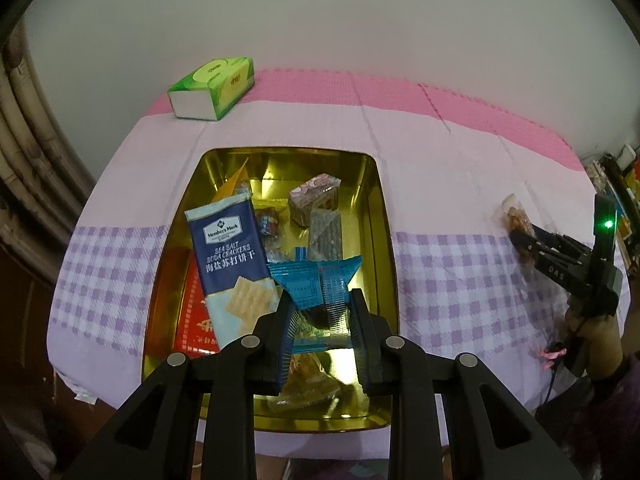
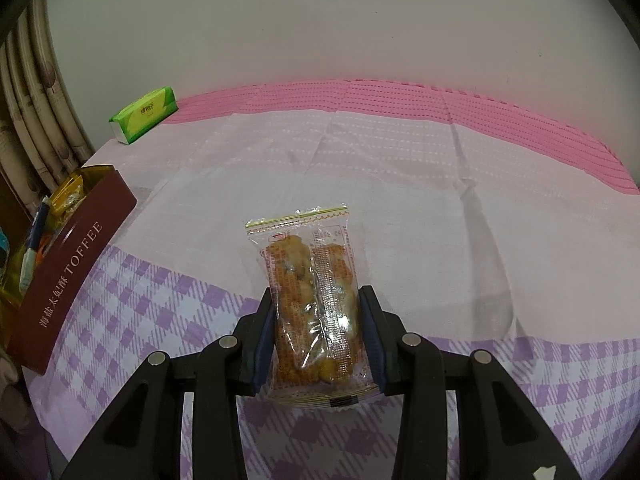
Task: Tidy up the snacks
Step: 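Lower the blue candy into the gold tin and open the left gripper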
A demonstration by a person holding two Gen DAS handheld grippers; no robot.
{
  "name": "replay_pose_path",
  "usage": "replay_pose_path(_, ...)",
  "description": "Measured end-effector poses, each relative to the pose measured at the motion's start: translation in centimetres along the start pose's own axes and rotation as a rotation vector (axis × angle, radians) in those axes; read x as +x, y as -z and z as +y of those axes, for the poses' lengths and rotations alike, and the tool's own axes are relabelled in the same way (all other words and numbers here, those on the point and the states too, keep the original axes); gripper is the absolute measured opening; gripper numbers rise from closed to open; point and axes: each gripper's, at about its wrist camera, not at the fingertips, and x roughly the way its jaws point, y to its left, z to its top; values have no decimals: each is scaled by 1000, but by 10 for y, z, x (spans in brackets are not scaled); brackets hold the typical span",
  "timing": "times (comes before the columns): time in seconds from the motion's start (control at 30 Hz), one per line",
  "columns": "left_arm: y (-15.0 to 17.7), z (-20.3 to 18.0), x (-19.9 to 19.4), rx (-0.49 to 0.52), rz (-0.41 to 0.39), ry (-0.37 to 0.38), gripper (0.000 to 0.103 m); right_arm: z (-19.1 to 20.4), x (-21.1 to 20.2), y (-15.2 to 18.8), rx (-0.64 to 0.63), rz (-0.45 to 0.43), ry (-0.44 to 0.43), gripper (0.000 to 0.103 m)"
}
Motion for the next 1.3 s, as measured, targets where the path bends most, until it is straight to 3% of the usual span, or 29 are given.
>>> replay_pose_path(0.93, 2, -7, 10, 40, 41, 6, 27, 0, 0, -1, -3, 2, 2, 38)
replay_pose_path(1.1, 1, -5, 8, 40, 35, -18, 28, 1, 0, 0, -5, 2, 4, 38)
replay_pose_path(1.2, -2, 1, 4, 21, 22, -48, 40, 0, 0, 0, -4, 2, 2, 38)
replay_pose_path(1.23, -3, 4, 1, 8, 7, -76, 46, 0, 0, 0, -4, 2, 2, 38)
replay_pose_path(1.3, -5, 12, -9, -19, -52, -148, 46, 0, 0, 0, -7, 3, 6, 38)
